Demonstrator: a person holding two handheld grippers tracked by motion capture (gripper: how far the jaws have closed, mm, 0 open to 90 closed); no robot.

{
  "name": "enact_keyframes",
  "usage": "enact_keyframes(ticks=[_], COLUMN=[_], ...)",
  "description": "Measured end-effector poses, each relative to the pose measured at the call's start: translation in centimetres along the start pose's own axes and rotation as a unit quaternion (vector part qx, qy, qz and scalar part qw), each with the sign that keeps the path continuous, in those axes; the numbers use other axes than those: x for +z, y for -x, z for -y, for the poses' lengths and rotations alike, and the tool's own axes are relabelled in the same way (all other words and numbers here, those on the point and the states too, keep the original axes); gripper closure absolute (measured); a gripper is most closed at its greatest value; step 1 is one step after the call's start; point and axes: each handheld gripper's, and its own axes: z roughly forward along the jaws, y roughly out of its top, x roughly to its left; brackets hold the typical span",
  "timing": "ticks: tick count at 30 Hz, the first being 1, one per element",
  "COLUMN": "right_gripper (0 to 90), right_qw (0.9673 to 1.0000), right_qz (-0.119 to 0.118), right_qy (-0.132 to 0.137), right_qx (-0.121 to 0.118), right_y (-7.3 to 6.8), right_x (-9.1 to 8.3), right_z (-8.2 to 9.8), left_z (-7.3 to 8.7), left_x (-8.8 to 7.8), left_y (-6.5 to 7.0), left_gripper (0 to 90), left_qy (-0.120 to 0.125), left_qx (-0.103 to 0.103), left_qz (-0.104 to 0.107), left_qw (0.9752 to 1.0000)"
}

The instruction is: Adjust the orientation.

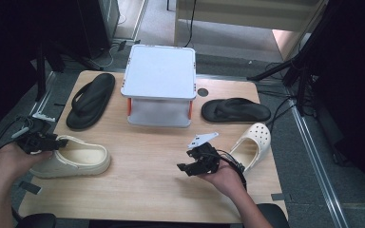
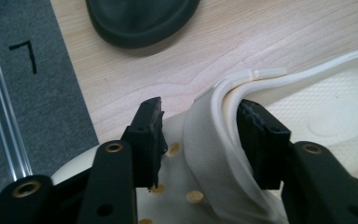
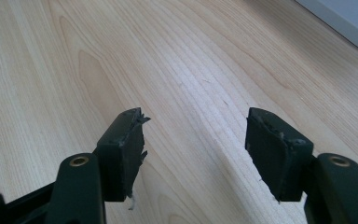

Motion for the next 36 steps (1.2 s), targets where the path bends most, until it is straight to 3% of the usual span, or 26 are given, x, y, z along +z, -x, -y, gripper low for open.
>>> enact_keyframes(ticks=[5,11,15,17,20,22,28,30,36], right_gripper=[38.0,37.9,37.9,37.9,37.8,37.8,37.8,37.8,37.8], right_qw=[1.0000,1.0000,1.0000,1.0000,1.0000,1.0000,1.0000,0.9999,0.9998], right_qz=[0.000,0.001,0.000,0.000,-0.001,-0.002,-0.003,-0.004,-0.006], right_qy=[-0.001,0.001,0.000,-0.001,-0.001,0.000,0.004,0.006,0.013], right_qx=[-0.001,0.001,0.002,0.001,0.003,0.004,0.008,0.010,0.015], right_y=[0.0,0.1,0.1,0.1,0.0,0.1,0.2,0.2,0.5], right_x=[0.0,0.0,0.1,0.2,0.2,0.2,0.1,0.0,-0.2], right_z=[0.0,0.0,0.0,0.0,0.0,0.0,-0.1,-0.1,-0.1], left_z=[0.3,0.3,0.4,0.4,0.3,-0.1,-1.4,-1.7,-4.4], left_x=[-0.2,-1.1,-1.9,-3.0,-3.8,-5.0,-5.8,-5.7,-5.3], left_y=[-0.3,-0.7,-1.2,-1.5,-1.5,-1.1,0.6,0.8,3.1], left_gripper=[64.1,72.0,74.5,75.4,76.4,76.4,76.4,76.4,76.3], left_qy=[0.018,0.034,0.041,0.062,0.074,0.095,0.105,0.104,0.101], left_qx=[0.008,0.000,-0.010,-0.027,-0.033,-0.041,-0.015,-0.016,0.014], left_qz=[0.015,-0.002,0.004,0.021,0.033,0.060,0.080,0.085,0.103], left_qw=[0.9997,0.9994,0.9991,0.9975,0.9962,0.9928,0.9911,0.9908,0.9894])
